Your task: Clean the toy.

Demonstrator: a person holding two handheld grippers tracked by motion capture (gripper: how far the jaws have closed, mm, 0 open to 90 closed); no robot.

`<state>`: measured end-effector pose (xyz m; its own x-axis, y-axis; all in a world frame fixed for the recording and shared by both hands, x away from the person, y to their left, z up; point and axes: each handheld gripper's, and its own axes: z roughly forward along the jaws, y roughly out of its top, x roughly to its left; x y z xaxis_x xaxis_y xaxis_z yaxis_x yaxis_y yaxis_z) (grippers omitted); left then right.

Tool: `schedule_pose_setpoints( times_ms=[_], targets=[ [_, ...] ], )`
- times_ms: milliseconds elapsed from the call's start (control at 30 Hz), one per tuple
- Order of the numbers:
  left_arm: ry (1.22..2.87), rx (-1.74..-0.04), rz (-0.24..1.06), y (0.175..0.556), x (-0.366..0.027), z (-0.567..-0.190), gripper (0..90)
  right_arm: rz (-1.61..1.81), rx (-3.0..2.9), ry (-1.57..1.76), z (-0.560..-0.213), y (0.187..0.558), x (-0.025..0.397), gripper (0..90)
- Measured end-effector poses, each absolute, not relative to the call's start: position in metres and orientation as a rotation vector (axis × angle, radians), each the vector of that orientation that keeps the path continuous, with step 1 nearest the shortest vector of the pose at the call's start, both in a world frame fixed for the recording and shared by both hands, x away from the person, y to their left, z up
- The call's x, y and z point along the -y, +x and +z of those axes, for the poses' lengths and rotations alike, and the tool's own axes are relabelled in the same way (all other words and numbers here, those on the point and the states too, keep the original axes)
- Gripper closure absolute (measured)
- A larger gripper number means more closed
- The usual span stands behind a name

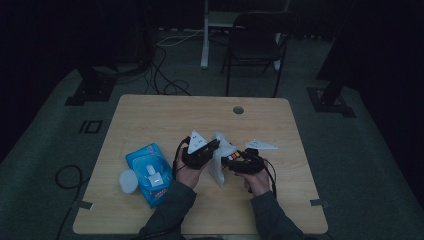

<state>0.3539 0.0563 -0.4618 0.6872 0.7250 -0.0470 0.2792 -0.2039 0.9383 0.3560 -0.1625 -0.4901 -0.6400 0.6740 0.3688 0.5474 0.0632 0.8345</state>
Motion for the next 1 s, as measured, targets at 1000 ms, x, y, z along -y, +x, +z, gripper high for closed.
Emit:
schedule_pose_setpoints(
  times_ms=[1000],
  targets=[
    [1.829,-0.903,0.348,0.362,-0.058,-0.500,87.4,1.710,-2.165,1.175,-0.476,0.350,0.167,33.8]
  ],
)
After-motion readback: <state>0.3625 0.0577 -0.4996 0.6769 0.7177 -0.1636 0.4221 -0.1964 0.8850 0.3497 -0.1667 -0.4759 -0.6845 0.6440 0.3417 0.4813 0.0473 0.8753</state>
